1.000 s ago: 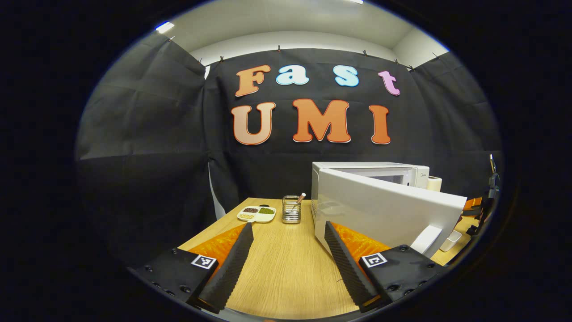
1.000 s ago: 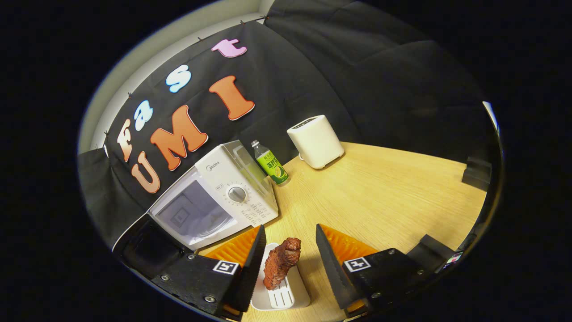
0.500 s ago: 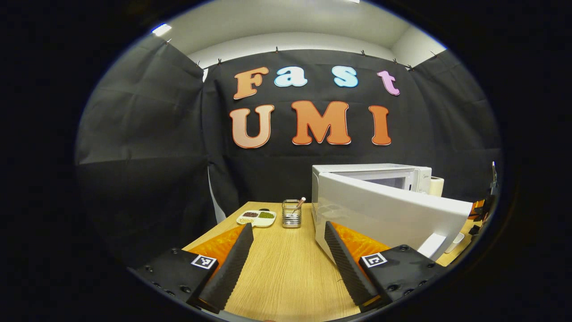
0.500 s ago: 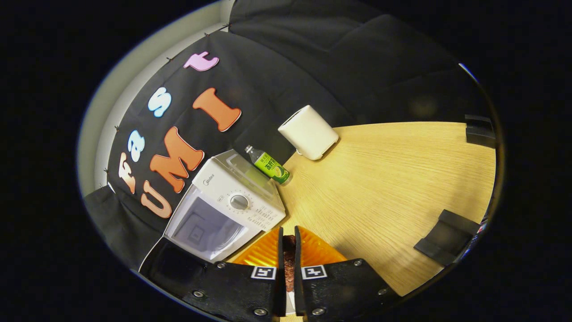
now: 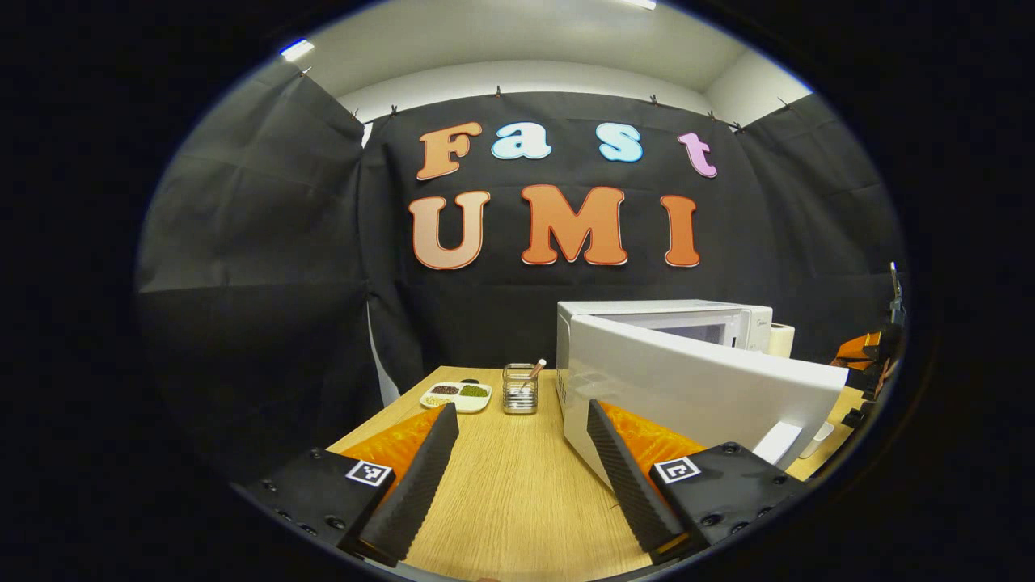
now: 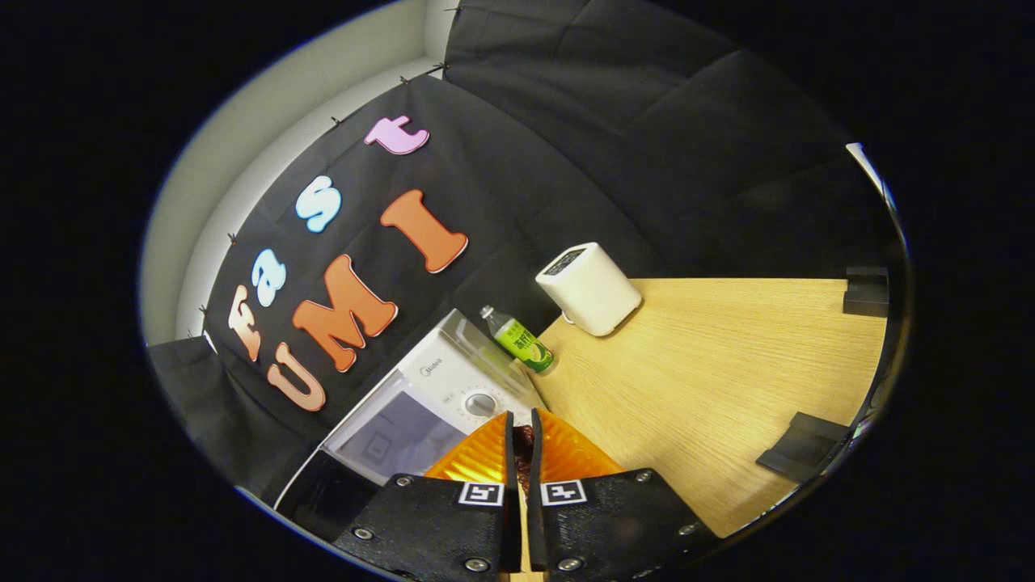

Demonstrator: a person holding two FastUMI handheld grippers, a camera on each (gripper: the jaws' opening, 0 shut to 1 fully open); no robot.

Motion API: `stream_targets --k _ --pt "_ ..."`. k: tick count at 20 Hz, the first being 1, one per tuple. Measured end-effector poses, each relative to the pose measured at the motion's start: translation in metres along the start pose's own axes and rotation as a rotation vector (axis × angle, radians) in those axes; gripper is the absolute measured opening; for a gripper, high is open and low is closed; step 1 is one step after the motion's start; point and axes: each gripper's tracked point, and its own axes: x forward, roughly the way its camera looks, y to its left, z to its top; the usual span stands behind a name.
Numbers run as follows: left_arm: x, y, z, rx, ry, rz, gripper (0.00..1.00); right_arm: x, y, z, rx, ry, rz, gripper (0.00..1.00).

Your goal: Open the microwave oven with the left hand, put the food in, and close the microwave oven.

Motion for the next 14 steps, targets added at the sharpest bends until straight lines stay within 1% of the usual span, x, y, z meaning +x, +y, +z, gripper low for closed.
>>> stream_targets --k 1,2,5,9,10,11,12,14 --pt "0.001 0.001 0.002 -0.003 -0.003 -0.001 0.97 0.002 0.011 -0.001 -0.001 -0.005 0.013 0.02" --pt "0.001 0.001 0.001 -0.004 0.000 -0.005 1.00 0.003 0.021 -0.003 0.001 -0.008 0.029 0.02" --pt "0.005 0.005 -0.001 -0.013 0.008 -0.013 1.00 0.013 0.058 -0.012 0.021 0.001 0.080 0.02" --pt "0.009 0.007 -0.005 -0.016 0.007 -0.022 1.00 0.034 0.103 -0.045 0.033 0.053 0.131 0.02" --pt "0.010 0.007 -0.005 -0.018 0.003 -0.030 0.97 0.040 0.114 -0.055 0.036 0.069 0.141 0.02" --pt "0.011 0.007 -0.004 -0.025 -0.004 -0.037 0.97 0.045 0.125 -0.065 0.040 0.084 0.153 0.02" --pt "0.013 0.008 -0.004 -0.036 -0.011 -0.042 1.00 0.050 0.134 -0.074 0.045 0.092 0.162 0.02" --pt "0.016 0.007 -0.005 -0.049 -0.019 -0.057 1.00 0.065 0.150 -0.086 0.063 0.089 0.165 0.02"
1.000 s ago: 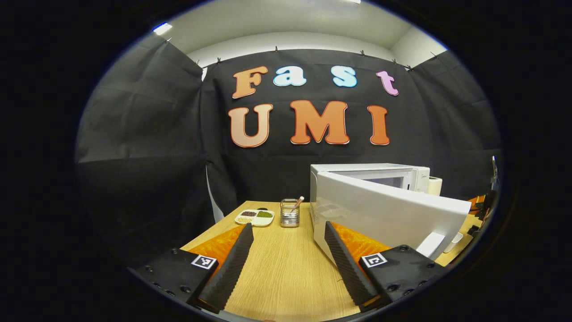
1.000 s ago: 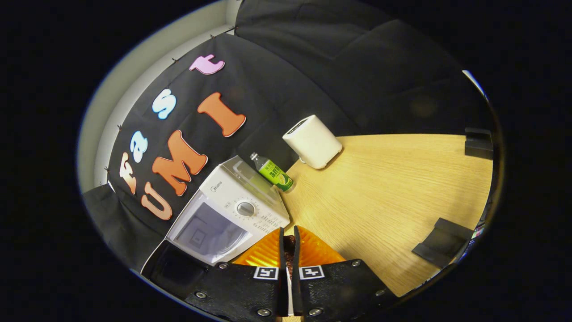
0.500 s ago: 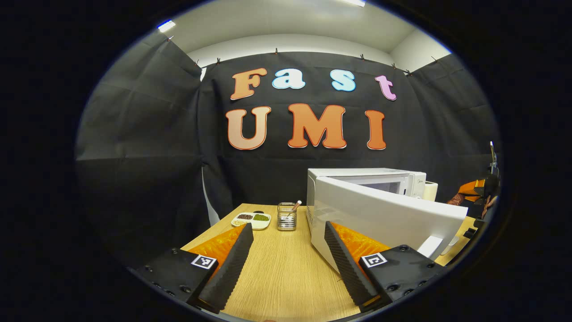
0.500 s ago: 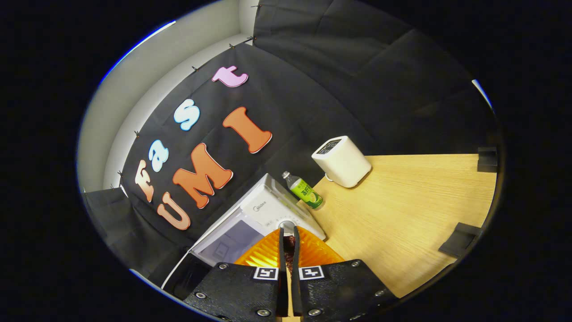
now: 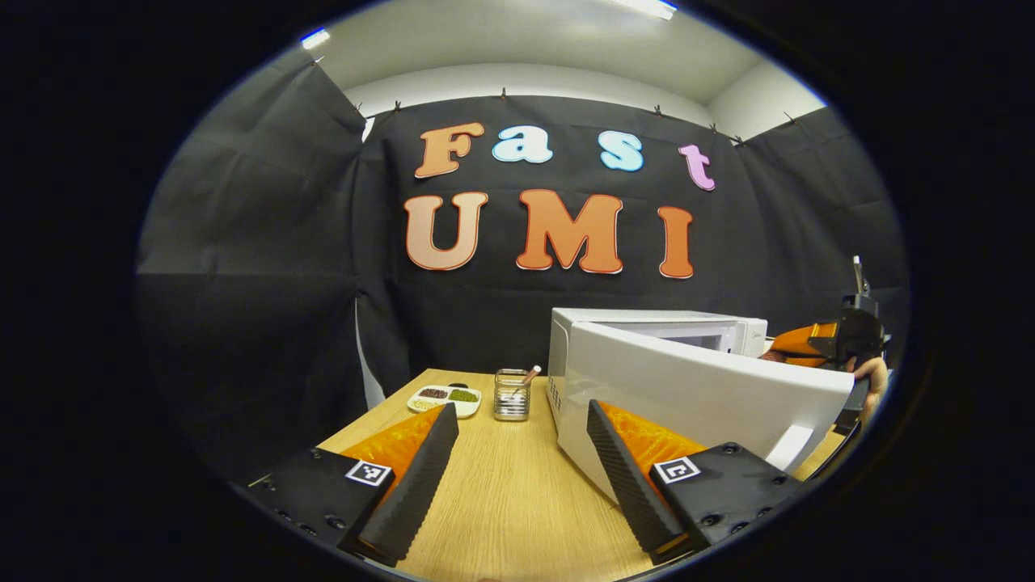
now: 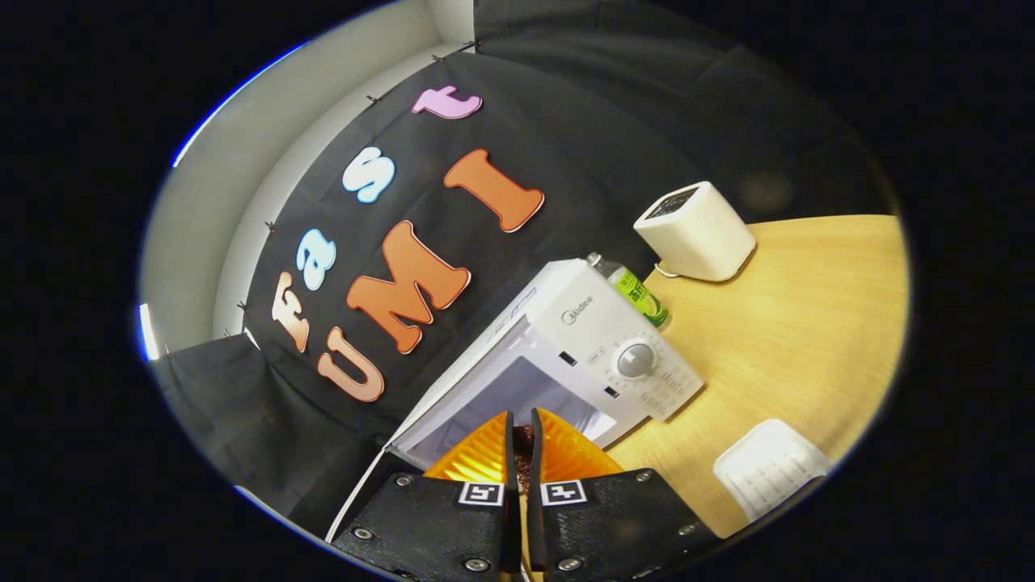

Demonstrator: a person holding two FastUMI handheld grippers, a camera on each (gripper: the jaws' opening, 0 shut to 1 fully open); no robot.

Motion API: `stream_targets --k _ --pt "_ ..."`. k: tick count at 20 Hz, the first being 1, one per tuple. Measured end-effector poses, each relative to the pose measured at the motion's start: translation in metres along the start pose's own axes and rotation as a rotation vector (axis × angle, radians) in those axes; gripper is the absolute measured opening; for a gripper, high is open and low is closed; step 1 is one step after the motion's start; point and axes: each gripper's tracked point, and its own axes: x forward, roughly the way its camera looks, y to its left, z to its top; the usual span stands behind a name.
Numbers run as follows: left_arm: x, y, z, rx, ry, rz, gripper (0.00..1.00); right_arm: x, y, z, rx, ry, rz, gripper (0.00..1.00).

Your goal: Open the microwave oven with the left hand, put the food in, and close the microwave oven.

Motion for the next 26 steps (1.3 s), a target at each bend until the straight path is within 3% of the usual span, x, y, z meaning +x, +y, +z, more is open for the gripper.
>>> stream_targets --k 5,18,26 --pt "0.006 0.010 -0.009 0.018 0.001 0.006 0.97 0.038 0.026 -0.028 0.061 -0.012 0.031 0.02" --pt "0.015 0.031 -0.034 0.005 0.036 0.011 0.97 0.127 0.033 -0.059 0.120 -0.092 0.028 0.02" --pt "0.015 0.035 -0.038 0.018 0.050 0.014 0.97 0.164 0.026 -0.082 0.033 -0.099 -0.005 0.02"
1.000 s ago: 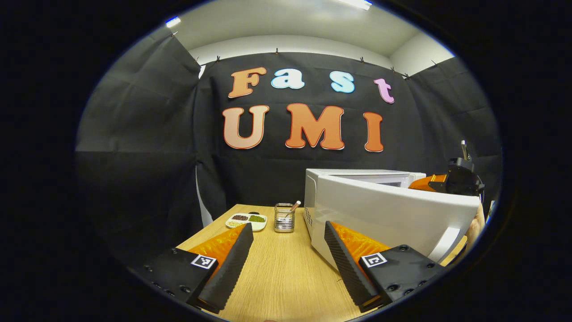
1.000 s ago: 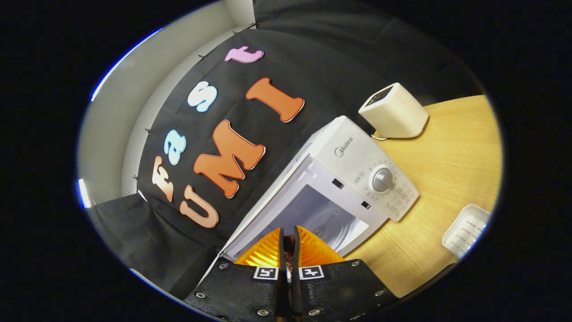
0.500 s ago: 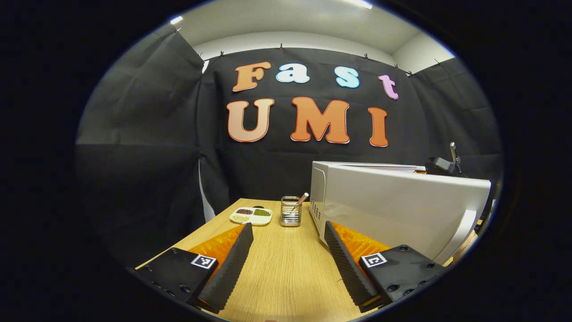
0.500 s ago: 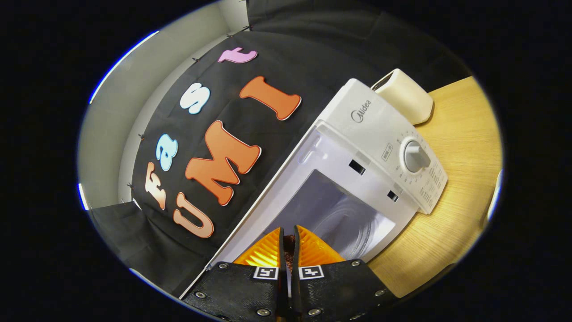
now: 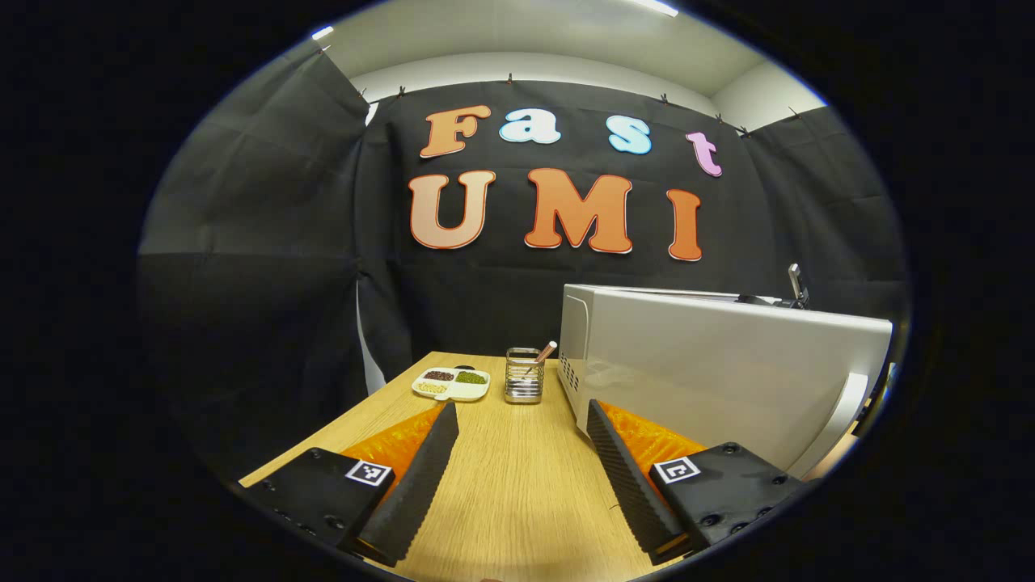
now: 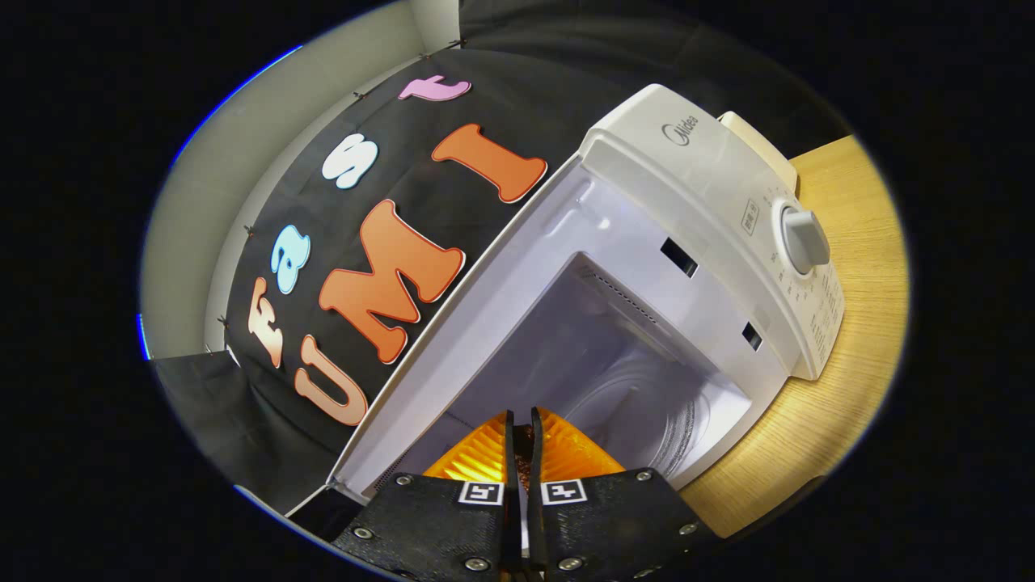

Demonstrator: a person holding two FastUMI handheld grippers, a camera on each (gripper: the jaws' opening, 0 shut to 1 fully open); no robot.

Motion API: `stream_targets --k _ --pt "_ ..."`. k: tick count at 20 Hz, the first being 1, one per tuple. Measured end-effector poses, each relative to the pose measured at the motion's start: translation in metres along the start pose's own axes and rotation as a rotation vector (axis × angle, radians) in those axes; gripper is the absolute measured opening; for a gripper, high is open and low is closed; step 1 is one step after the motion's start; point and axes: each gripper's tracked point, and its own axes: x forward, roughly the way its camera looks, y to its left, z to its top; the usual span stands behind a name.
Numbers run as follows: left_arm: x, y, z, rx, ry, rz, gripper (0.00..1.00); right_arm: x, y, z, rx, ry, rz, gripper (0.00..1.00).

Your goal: Open the microwave oven with the left hand, put the food in, and close the microwave oven.

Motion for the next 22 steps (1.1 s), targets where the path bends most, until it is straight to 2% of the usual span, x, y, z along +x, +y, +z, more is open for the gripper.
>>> stream_targets --k 4,5,8,9,10,11,13,14,15,16,17,18,22 --pt "-0.006 0.001 0.009 -0.011 -0.012 -0.004 0.97 0.006 -0.008 -0.002 -0.151 -0.027 -0.037 0.07" --pt "-0.008 0.003 0.009 -0.016 -0.012 0.000 1.00 0.008 -0.009 0.000 -0.183 -0.031 -0.049 0.08" --pt "-0.018 0.009 0.019 -0.013 -0.025 0.020 0.97 0.010 -0.010 0.002 -0.286 -0.023 -0.066 0.14" --pt "-0.019 0.008 0.024 -0.007 -0.030 0.020 1.00 0.012 -0.011 0.003 -0.306 -0.017 -0.076 0.14" --pt "-0.022 0.009 0.027 0.003 -0.032 0.022 0.97 0.013 -0.014 0.005 -0.323 -0.013 -0.098 0.17" --pt "-0.025 0.010 0.031 0.014 -0.033 0.026 1.00 0.013 -0.022 0.004 -0.344 -0.008 -0.132 0.18" --pt "-0.030 0.015 0.036 0.020 -0.036 0.043 1.00 0.012 -0.025 0.007 -0.383 0.010 -0.144 0.34" --pt "-0.032 0.016 0.036 0.014 -0.030 0.045 1.00 0.010 -0.025 0.006 -0.399 0.021 -0.144 0.38" --pt "-0.034 0.015 0.034 0.006 -0.023 0.045 0.97 0.005 -0.026 0.007 -0.423 0.025 -0.148 0.47" --pt "-0.034 0.015 0.034 -0.001 -0.019 0.045 1.00 0.002 -0.026 0.009 -0.453 0.022 -0.145 0.73" --pt "-0.036 0.015 0.033 -0.003 -0.014 0.047 1.00 -0.004 -0.024 0.014 -0.485 0.019 -0.140 0.81" --pt "-0.037 0.015 0.033 -0.002 -0.011 0.048 1.00 -0.005 -0.020 0.019 -0.514 0.021 -0.129 0.93" --pt "-0.043 0.008 0.038 -0.005 -0.016 0.040 1.00 -0.037 -0.008 0.022 -0.617 0.052 -0.078 0.94"
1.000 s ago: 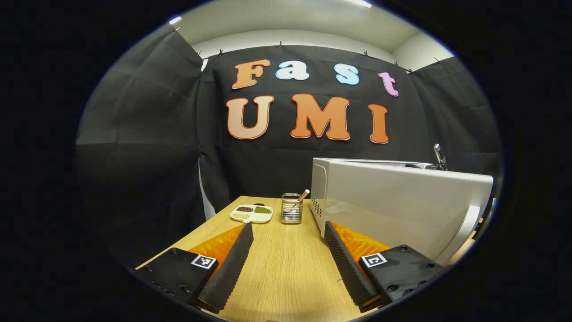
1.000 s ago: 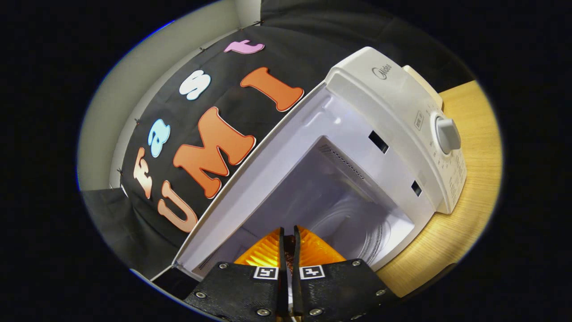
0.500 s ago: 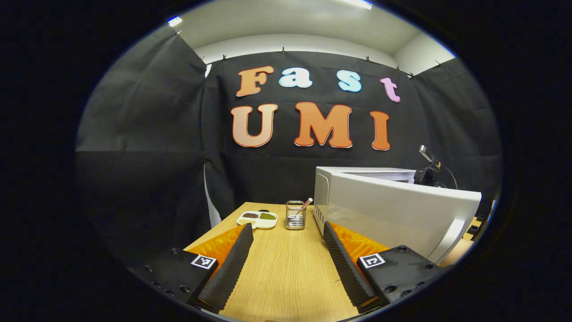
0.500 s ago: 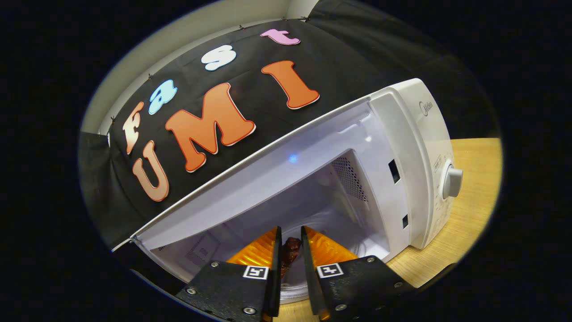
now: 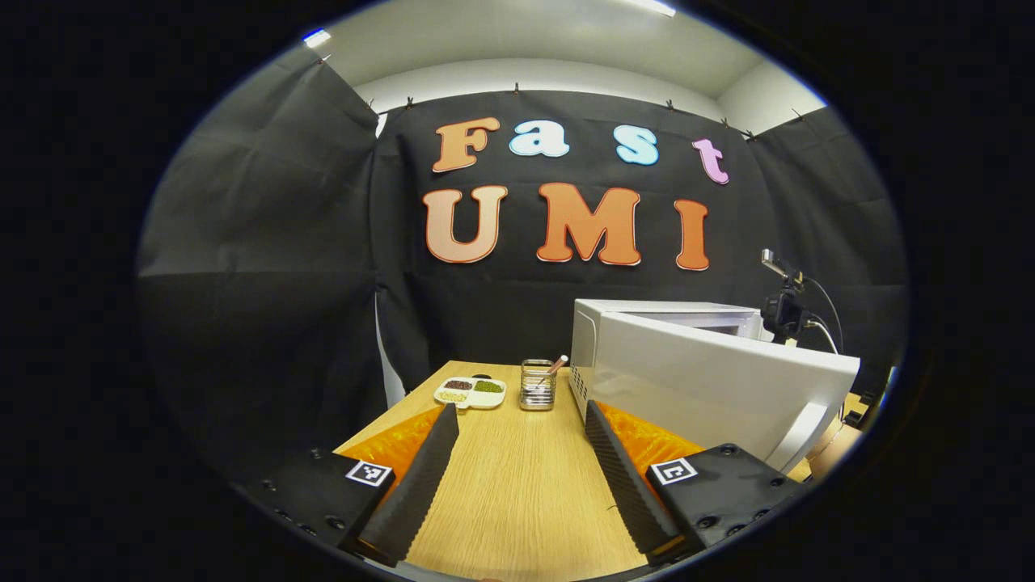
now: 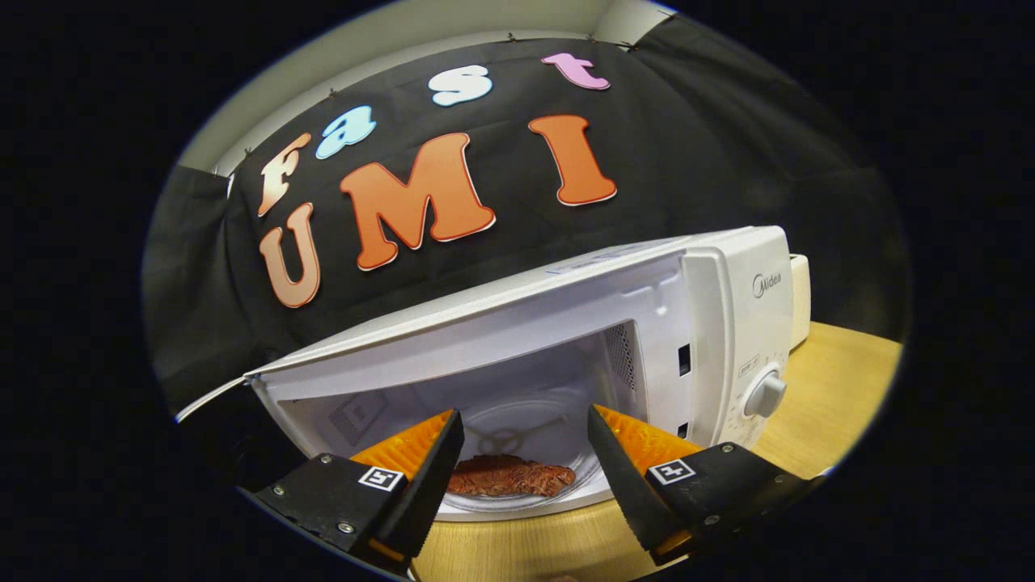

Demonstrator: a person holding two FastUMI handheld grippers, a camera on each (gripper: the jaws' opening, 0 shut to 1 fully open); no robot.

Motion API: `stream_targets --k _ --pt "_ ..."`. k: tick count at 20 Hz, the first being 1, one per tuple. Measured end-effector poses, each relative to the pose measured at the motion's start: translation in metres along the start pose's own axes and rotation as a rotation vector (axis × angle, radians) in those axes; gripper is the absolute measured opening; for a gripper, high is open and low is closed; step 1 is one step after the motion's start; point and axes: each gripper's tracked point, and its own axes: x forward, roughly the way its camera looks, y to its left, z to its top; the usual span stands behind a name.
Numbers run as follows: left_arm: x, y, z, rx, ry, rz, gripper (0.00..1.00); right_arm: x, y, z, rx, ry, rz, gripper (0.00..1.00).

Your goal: Open the microwave oven with the left hand, put the food in, and close the microwave oven.

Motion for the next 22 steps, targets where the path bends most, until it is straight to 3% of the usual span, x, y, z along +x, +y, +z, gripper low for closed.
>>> stream_targets --k 9,17,19,20,22 --pt "-0.016 -0.008 0.007 0.014 0.000 0.006 0.97 -0.084 -0.027 0.053 -0.164 -0.011 0.062 0.94" --pt "-0.024 -0.042 0.000 -0.008 0.019 -0.078 1.00 -0.147 -0.082 0.101 -0.229 -0.040 0.054 0.95" --pt "-0.024 -0.037 0.002 -0.021 0.008 -0.044 0.38 -0.158 -0.094 0.108 -0.240 -0.050 0.042 0.94" --pt "-0.025 -0.042 0.005 -0.041 -0.004 -0.067 0.07 -0.163 -0.097 0.111 -0.237 -0.051 0.046 0.94" --pt "-0.028 -0.056 -0.004 -0.045 0.012 -0.097 0.05 -0.174 -0.103 0.114 -0.218 -0.050 0.058 0.95"
